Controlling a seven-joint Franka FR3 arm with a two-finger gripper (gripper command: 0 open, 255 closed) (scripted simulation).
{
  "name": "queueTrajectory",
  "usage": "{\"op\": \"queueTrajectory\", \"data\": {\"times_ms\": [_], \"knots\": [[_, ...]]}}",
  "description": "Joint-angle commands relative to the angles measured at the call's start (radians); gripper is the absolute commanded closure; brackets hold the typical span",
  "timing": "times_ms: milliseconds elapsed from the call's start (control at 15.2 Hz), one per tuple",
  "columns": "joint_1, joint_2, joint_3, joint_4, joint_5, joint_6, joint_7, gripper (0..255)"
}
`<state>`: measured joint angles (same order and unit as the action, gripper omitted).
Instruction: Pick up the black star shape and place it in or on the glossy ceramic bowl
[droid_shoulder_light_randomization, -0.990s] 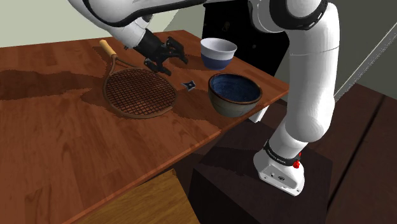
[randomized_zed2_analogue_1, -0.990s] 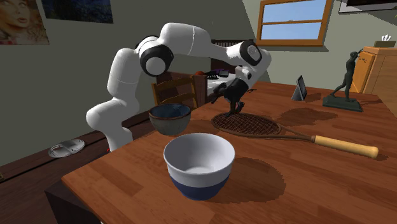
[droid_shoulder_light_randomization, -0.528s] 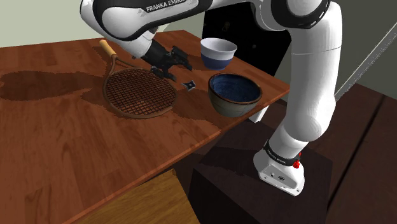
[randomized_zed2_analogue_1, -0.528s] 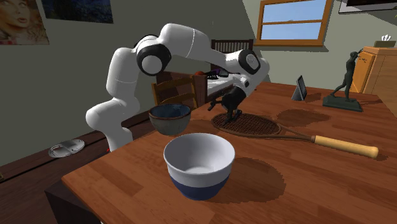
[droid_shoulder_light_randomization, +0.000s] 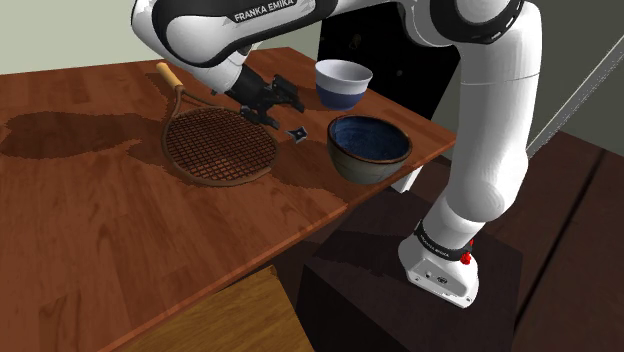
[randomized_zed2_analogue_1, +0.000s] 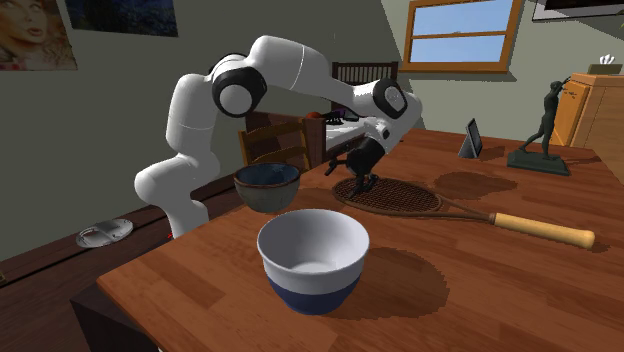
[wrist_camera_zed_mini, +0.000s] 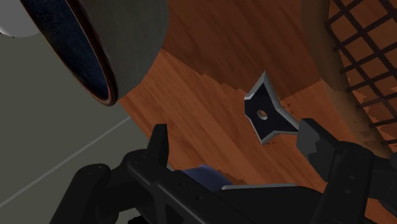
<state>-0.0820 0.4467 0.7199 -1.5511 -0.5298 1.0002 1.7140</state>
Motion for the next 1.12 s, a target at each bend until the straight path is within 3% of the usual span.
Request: {"op": "queueTrajectory", "data": {"times_ms": [0,594,660,792,858,924,990,1056], "knots": [[0.000,0.000,0.000,0.000,0.000,0.000,0.000,255],[0.000,0.000,0.000,0.000,0.000,0.000,0.000,255],[0.000,0.000,0.000,0.000,0.000,0.000,0.000,0],[-0.290,-0.384,0.015,-0.346,0.297,0.489,0.043,0],[-0.166,-0.209,0.010,-0.194,0.148,0.216,0.031,0],[-0.161,-0.210,0.004,-0.194,0.149,0.216,0.030,0],[-0.289,-0.431,-0.017,-0.389,0.328,0.504,0.026,0],[-0.370,-0.649,-0.064,-0.597,0.539,0.782,-0.020,0]]}}
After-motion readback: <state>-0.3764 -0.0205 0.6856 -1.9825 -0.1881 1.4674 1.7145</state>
